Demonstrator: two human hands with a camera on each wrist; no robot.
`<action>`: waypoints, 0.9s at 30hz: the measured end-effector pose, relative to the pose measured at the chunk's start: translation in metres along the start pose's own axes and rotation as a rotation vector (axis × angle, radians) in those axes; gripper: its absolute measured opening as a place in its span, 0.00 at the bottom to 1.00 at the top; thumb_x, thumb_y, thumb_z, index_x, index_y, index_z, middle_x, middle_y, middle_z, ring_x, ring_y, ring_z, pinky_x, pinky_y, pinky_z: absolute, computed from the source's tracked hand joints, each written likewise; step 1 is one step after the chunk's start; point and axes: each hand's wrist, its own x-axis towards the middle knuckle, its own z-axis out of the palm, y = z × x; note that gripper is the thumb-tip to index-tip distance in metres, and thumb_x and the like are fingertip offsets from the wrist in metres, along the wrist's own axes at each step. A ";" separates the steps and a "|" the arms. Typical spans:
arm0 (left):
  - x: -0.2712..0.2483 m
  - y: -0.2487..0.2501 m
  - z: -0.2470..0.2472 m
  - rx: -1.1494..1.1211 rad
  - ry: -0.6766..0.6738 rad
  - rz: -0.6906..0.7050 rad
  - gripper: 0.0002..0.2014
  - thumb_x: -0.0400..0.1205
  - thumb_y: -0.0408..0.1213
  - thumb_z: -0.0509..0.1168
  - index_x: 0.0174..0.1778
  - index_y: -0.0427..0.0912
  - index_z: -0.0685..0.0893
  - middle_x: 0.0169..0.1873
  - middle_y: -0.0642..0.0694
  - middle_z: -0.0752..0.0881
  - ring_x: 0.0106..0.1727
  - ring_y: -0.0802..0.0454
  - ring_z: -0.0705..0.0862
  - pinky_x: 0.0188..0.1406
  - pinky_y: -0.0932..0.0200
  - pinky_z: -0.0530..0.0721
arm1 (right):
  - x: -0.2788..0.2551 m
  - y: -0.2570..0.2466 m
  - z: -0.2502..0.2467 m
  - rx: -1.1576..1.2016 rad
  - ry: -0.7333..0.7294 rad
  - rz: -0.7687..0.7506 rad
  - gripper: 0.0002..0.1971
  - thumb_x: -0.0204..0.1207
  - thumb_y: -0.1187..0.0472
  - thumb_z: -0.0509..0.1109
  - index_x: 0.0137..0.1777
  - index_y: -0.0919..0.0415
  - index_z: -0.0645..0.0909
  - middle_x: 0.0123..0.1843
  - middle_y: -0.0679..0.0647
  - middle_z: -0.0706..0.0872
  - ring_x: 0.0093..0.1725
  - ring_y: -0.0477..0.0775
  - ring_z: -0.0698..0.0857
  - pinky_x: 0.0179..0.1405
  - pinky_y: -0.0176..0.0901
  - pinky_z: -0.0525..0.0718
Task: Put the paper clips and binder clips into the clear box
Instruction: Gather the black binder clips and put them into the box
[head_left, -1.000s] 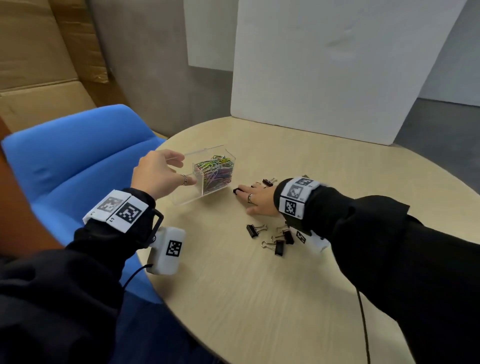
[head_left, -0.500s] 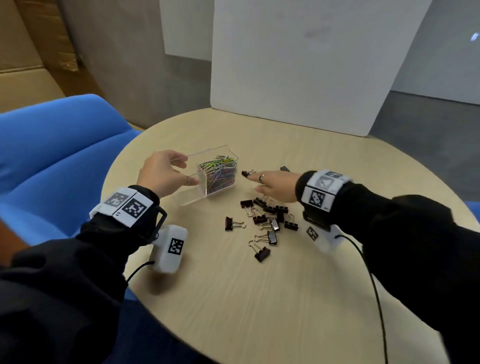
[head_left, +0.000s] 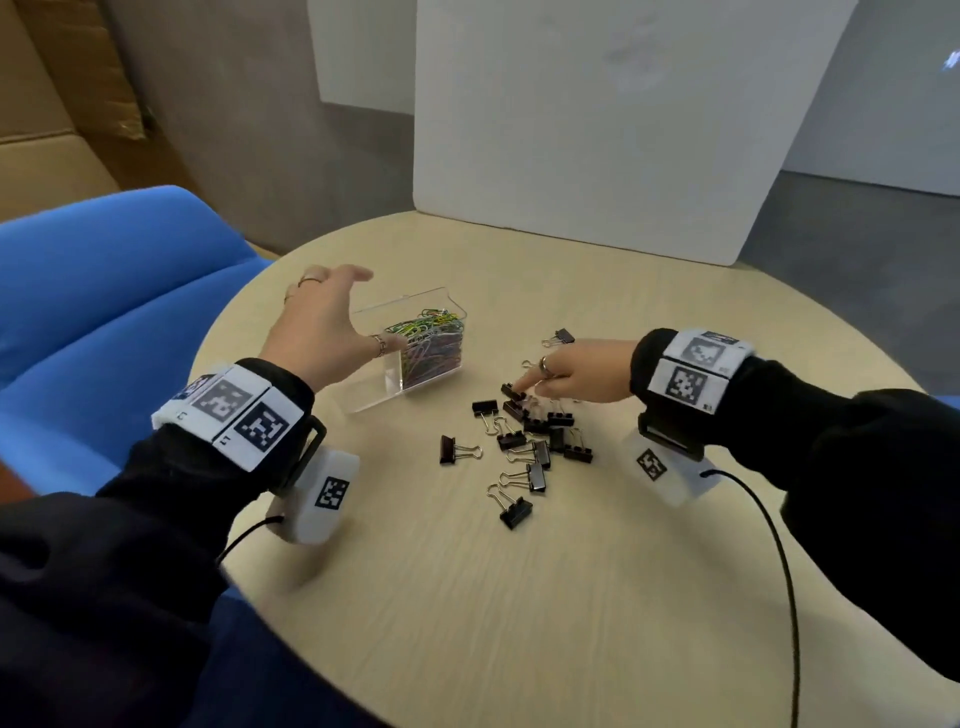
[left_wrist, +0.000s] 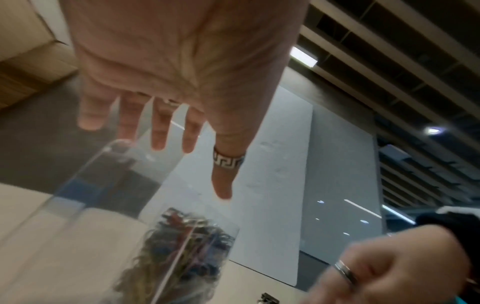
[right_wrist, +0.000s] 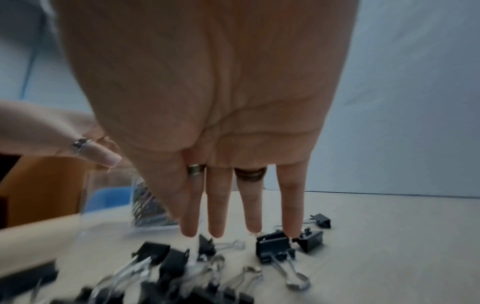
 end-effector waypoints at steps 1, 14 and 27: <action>-0.002 0.009 -0.001 -0.011 0.043 0.065 0.33 0.72 0.49 0.73 0.73 0.49 0.69 0.72 0.43 0.70 0.73 0.45 0.68 0.69 0.48 0.71 | -0.001 0.006 -0.004 0.054 0.077 0.024 0.19 0.85 0.58 0.52 0.75 0.52 0.71 0.74 0.51 0.76 0.73 0.53 0.74 0.75 0.46 0.68; -0.001 0.072 0.058 0.296 -0.642 0.274 0.23 0.79 0.34 0.67 0.70 0.45 0.75 0.64 0.47 0.80 0.62 0.48 0.79 0.61 0.56 0.79 | 0.038 0.036 -0.005 -0.147 0.072 0.276 0.22 0.82 0.64 0.58 0.76 0.62 0.66 0.76 0.59 0.71 0.72 0.60 0.74 0.67 0.44 0.74; -0.011 0.070 0.066 0.332 -0.626 0.283 0.21 0.79 0.27 0.63 0.68 0.45 0.77 0.57 0.43 0.84 0.57 0.45 0.82 0.51 0.57 0.80 | 0.018 0.051 0.016 -0.019 0.210 0.227 0.11 0.77 0.62 0.67 0.58 0.63 0.81 0.59 0.56 0.84 0.59 0.57 0.81 0.54 0.41 0.77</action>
